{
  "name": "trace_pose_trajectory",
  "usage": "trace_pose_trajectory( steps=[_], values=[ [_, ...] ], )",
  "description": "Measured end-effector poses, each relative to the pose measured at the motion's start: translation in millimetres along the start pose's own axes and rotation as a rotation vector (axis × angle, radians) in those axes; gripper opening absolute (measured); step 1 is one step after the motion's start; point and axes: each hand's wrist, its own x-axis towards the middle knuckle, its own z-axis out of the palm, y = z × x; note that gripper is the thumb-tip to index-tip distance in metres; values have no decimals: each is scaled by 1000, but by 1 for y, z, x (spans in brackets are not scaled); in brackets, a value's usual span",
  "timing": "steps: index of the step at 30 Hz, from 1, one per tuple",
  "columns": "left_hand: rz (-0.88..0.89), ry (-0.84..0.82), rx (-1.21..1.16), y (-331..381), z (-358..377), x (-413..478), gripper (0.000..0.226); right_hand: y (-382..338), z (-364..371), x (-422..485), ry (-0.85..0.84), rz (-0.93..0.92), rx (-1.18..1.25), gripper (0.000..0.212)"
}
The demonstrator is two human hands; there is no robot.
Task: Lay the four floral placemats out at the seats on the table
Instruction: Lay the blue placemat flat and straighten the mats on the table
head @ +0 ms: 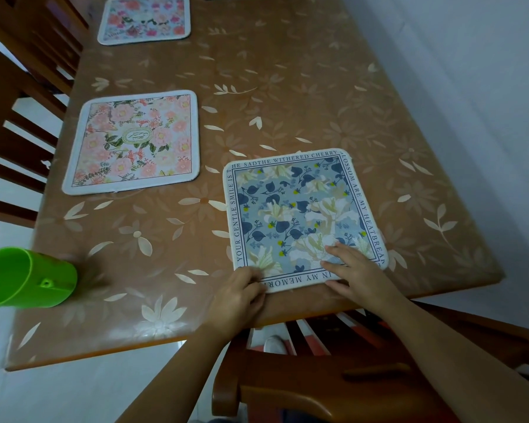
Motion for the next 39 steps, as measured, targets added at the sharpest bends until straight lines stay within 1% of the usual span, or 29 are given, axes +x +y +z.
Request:
trace_pose_trajectory(
  steps=[4,6,8,10,12,15,17,23,26,29,34,39],
  values=[
    [-84,-183,132,-7,5,0,50,-1,5,2,-103,72,-13,50],
    [-89,-255,207,-9,6,3,57,-1,14,3,-228,113,-59,60],
    [-72,-313,288,-11,7,9,62,-3,26,6,-324,138,-130,64],
    [-60,-379,330,-13,10,15,65,-10,34,11,-357,163,-172,65],
    [-26,-416,370,-16,14,22,67,-13,40,19,-351,180,-177,67],
    [24,-425,388,-20,15,33,69,-13,44,40,-301,170,-174,69],
    [18,-419,358,-25,15,40,70,-9,44,53,-280,148,-186,69],
    [-98,-406,335,-43,18,67,78,2,44,87,-218,143,-168,70],
    [-146,-360,314,-49,17,80,80,8,44,101,-190,161,-175,71],
    [-179,-320,282,-50,16,84,83,11,44,115,-188,193,-198,72],
    [-181,-341,266,-51,16,81,91,12,44,121,-185,205,-214,71],
    [-170,-369,270,-45,13,59,96,-5,46,109,-197,243,-186,74]
  ],
)
